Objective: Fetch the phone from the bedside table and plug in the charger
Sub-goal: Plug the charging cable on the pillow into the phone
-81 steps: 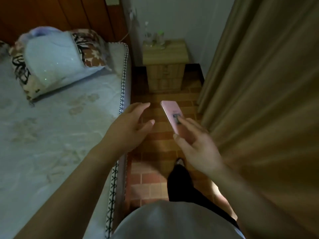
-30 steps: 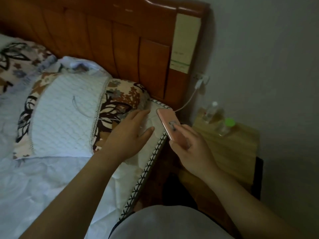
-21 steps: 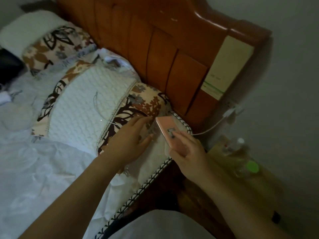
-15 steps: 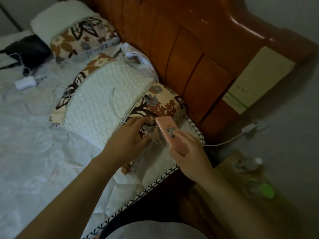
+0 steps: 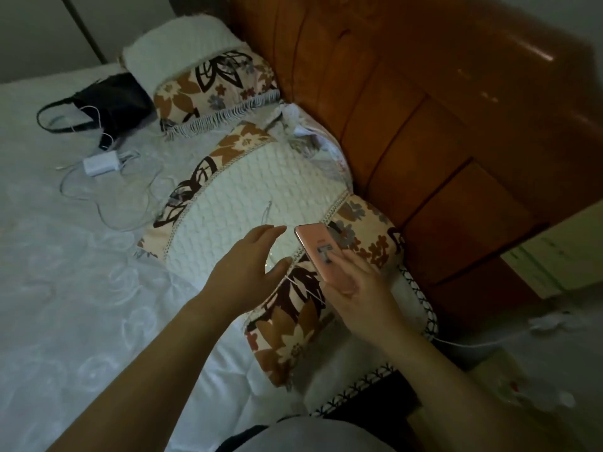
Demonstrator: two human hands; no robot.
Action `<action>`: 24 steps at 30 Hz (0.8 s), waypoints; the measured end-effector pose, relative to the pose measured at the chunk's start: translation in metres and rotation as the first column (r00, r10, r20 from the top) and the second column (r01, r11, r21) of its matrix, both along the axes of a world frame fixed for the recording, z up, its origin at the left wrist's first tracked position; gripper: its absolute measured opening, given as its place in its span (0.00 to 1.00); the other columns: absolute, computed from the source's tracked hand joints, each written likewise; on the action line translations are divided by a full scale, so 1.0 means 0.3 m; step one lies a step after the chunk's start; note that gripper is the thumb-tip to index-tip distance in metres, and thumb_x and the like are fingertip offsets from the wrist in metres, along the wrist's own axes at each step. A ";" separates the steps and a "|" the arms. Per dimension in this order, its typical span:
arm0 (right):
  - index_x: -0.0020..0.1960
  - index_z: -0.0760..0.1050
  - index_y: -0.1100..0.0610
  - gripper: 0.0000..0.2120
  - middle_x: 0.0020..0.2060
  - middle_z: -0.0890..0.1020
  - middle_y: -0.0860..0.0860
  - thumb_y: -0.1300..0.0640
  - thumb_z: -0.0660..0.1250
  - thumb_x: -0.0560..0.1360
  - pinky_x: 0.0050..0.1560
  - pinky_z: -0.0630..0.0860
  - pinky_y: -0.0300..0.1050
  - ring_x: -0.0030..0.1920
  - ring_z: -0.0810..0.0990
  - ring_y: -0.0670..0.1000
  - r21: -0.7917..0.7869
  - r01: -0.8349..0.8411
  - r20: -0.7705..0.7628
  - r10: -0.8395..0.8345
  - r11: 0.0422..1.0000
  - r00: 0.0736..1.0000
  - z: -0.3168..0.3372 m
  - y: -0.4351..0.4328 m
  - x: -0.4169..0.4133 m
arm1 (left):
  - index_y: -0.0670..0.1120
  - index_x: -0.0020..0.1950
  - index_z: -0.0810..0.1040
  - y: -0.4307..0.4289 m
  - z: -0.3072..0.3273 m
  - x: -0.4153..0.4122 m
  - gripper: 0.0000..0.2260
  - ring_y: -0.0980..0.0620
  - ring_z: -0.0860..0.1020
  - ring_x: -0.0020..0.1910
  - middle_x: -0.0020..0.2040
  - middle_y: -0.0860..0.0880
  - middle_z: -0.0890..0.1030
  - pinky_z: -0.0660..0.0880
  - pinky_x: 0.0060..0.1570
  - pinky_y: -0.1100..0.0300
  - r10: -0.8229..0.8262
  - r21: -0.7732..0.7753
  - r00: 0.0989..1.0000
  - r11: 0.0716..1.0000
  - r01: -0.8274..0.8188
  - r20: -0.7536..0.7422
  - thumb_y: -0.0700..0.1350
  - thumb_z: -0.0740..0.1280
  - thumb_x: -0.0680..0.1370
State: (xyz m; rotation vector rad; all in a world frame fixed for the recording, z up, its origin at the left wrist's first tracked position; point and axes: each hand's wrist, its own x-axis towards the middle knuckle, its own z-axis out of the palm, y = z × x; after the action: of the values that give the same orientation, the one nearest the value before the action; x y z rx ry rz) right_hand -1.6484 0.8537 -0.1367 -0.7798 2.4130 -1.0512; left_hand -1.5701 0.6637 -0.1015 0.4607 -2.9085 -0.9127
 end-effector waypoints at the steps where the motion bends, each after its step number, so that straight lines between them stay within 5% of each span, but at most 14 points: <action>1: 0.71 0.61 0.44 0.27 0.73 0.60 0.47 0.42 0.61 0.74 0.68 0.63 0.53 0.71 0.56 0.50 0.007 -0.002 -0.002 0.002 1.000 1.000 -0.003 -0.029 -0.018 | 0.51 0.71 0.62 -0.030 -0.006 -0.016 0.25 0.45 0.75 0.58 0.72 0.48 0.67 0.73 0.59 0.51 0.004 -0.002 1.000 1.000 -0.004 0.004 0.54 0.62 0.76; 8: 0.72 0.60 0.44 0.27 0.73 0.60 0.46 0.43 0.61 0.74 0.66 0.58 0.47 0.69 0.55 0.48 0.051 -0.053 -0.045 0.055 0.997 0.997 -0.080 -0.179 -0.183 | 0.51 0.71 0.62 -0.192 -0.087 -0.123 0.24 0.47 0.75 0.58 0.71 0.49 0.67 0.73 0.56 0.54 0.056 0.036 0.998 0.998 -0.057 0.038 0.54 0.62 0.76; 12: 0.72 0.62 0.48 0.27 0.74 0.60 0.52 0.45 0.62 0.74 0.68 0.58 0.52 0.71 0.55 0.56 0.147 -0.137 -0.098 0.152 0.980 0.983 -0.150 -0.240 -0.312 | 0.51 0.71 0.63 -0.251 -0.149 -0.189 0.23 0.45 0.77 0.51 0.71 0.49 0.68 0.70 0.51 0.59 0.116 0.032 0.991 0.992 -0.118 0.072 0.54 0.61 0.76; 20: 0.69 0.66 0.53 0.27 0.72 0.61 0.55 0.48 0.63 0.72 0.64 0.60 0.48 0.65 0.56 0.52 0.218 -0.263 -0.161 0.300 0.940 0.940 -0.311 -0.399 -0.574 | 0.48 0.70 0.64 -0.311 -0.308 -0.365 0.23 0.47 0.72 0.62 0.70 0.47 0.68 0.72 0.57 0.52 0.162 0.075 0.970 0.981 -0.178 0.183 0.51 0.62 0.76; 24: 0.69 0.66 0.54 0.27 0.71 0.63 0.59 0.46 0.62 0.72 0.64 0.62 0.53 0.67 0.59 0.59 0.236 -0.328 -0.146 0.367 0.915 0.919 -0.402 -0.450 -0.660 | 0.47 0.70 0.65 -0.342 -0.394 -0.446 0.23 0.46 0.71 0.63 0.69 0.45 0.69 0.71 0.56 0.53 0.219 0.081 0.959 0.968 -0.237 0.180 0.49 0.63 0.76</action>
State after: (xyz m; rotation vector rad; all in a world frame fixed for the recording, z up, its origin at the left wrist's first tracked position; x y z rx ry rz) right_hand -1.8465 0.7188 -0.2573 -1.2257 2.3596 -0.5982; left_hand -1.7040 0.5611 -0.2198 0.9041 -2.8803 -1.0354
